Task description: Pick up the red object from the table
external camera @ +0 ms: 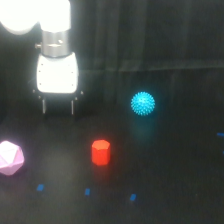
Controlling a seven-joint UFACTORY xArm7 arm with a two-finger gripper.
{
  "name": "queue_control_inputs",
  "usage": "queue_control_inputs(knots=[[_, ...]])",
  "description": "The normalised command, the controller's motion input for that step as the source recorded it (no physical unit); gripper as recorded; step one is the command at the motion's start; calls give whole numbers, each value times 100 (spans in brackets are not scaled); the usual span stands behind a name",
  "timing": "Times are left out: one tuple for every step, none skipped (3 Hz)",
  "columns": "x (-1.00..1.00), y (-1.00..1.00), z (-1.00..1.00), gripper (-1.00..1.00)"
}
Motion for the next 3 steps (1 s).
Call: queue_control_inputs(knots=[[69,-53,-85,100],[85,-100,-8,88],[100,-100,-41,100]])
